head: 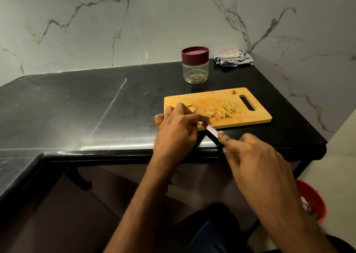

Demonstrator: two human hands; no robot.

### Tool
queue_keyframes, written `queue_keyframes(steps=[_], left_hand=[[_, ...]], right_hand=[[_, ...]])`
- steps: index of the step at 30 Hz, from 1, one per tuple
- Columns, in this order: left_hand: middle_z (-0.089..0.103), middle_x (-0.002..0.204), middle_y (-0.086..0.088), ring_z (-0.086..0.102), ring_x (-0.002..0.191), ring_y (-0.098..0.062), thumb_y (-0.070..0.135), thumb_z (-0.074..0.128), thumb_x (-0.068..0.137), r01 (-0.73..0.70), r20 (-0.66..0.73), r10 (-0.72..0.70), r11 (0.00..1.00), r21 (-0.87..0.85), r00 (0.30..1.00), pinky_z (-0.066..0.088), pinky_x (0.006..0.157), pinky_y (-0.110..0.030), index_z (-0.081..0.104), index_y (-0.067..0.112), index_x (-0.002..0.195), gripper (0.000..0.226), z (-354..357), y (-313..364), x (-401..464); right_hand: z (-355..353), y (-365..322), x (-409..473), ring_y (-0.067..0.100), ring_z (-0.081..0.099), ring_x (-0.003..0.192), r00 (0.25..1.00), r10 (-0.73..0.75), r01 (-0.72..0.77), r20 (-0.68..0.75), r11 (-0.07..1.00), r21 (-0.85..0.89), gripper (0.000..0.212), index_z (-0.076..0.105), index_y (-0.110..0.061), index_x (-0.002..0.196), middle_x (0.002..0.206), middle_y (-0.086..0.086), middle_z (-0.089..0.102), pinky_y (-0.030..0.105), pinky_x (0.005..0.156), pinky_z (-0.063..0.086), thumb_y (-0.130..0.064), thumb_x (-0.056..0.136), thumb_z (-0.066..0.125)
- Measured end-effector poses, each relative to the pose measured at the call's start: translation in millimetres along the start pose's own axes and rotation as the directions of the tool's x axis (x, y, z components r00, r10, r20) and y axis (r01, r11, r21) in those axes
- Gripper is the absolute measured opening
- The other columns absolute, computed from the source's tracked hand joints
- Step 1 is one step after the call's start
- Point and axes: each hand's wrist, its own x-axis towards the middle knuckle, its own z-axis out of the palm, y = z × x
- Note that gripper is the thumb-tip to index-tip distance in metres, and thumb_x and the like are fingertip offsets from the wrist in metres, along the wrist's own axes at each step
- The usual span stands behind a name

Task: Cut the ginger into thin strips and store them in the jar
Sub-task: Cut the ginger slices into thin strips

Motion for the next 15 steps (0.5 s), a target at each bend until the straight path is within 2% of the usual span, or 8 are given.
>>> queue_keyframes(steps=[2,4,7,9,11,13,15], left_hand=[[0.047,0.108,0.012,0.035,0.105,-0.010,0.026,0.050,0.100,-0.003,0.006,0.003,1.000,0.009,1.000,0.019,0.083,-0.031,0.051,0.046,0.140,0.044,0.1,0.2,0.8],[0.053,0.111,0.015,0.038,0.107,-0.009,0.027,0.054,0.099,0.039,-0.013,-0.040,0.997,-0.066,0.999,0.018,0.082,-0.027,0.044,0.040,0.147,0.050,0.7,-1.0,1.3],[0.065,0.097,0.019,0.049,0.105,-0.007,0.026,0.066,0.093,0.106,-0.088,-0.132,0.962,-0.253,0.987,0.021,0.087,-0.031,0.054,0.033,0.134,0.043,1.7,-4.2,0.3],[0.065,0.085,0.020,0.052,0.102,-0.006,0.025,0.070,0.091,0.126,-0.102,-0.164,0.943,-0.309,0.981,0.020,0.087,-0.030,0.055,0.034,0.124,0.037,2.3,-5.0,-0.3],[0.065,0.082,0.018,0.054,0.099,-0.004,0.025,0.071,0.090,0.134,-0.104,-0.177,0.934,-0.331,0.979,0.020,0.087,-0.030,0.053,0.036,0.117,0.035,2.7,-5.2,-0.4],[0.066,0.082,0.017,0.054,0.097,-0.003,0.025,0.071,0.089,0.134,-0.106,-0.178,0.933,-0.335,0.978,0.021,0.088,-0.030,0.050,0.036,0.115,0.034,2.8,-5.4,0.0],[0.066,0.083,0.017,0.053,0.096,-0.002,0.025,0.071,0.089,0.136,-0.104,-0.178,0.936,-0.324,0.978,0.021,0.088,-0.030,0.049,0.034,0.114,0.034,2.8,-5.6,0.6]], right_hand=[[1.3,-0.9,-0.4,0.004,0.042,0.068,1.000,-0.001,0.001,-0.012,1.000,0.021,0.045,0.031,-0.046,0.142,0.081,-0.010,0.036,0.016,0.050,0.029,-0.044,0.098,0.036],[3.3,-0.5,-1.1,0.004,0.041,0.064,1.000,-0.001,0.003,-0.031,0.997,0.072,0.044,0.041,-0.041,0.139,0.076,-0.011,0.038,0.016,0.048,0.026,-0.043,0.096,0.040],[5.8,1.6,-1.0,0.004,0.047,0.061,0.995,-0.019,0.038,-0.101,0.983,0.181,0.042,0.056,-0.026,0.132,0.072,-0.010,0.051,0.017,0.048,0.033,-0.037,0.093,0.044],[6.3,1.5,-1.0,0.005,0.054,0.066,0.993,-0.035,0.060,-0.110,0.970,0.234,0.043,0.059,-0.021,0.129,0.077,-0.006,0.061,0.022,0.053,0.047,-0.037,0.092,0.044],[5.9,-1.3,-2.6,0.006,0.058,0.072,0.993,-0.046,0.073,-0.110,0.964,0.256,0.042,0.059,-0.021,0.129,0.085,-0.004,0.066,0.027,0.061,0.054,-0.037,0.093,0.044],[5.2,-4.5,-4.1,0.007,0.059,0.075,0.995,-0.048,0.069,-0.089,0.963,0.260,0.041,0.059,-0.022,0.129,0.089,-0.004,0.067,0.026,0.063,0.054,-0.037,0.094,0.045],[5.6,-7.1,-4.9,0.006,0.056,0.068,0.997,-0.050,0.062,-0.055,0.965,0.254,0.040,0.059,-0.021,0.129,0.081,-0.006,0.063,0.020,0.056,0.048,-0.034,0.093,0.047]])
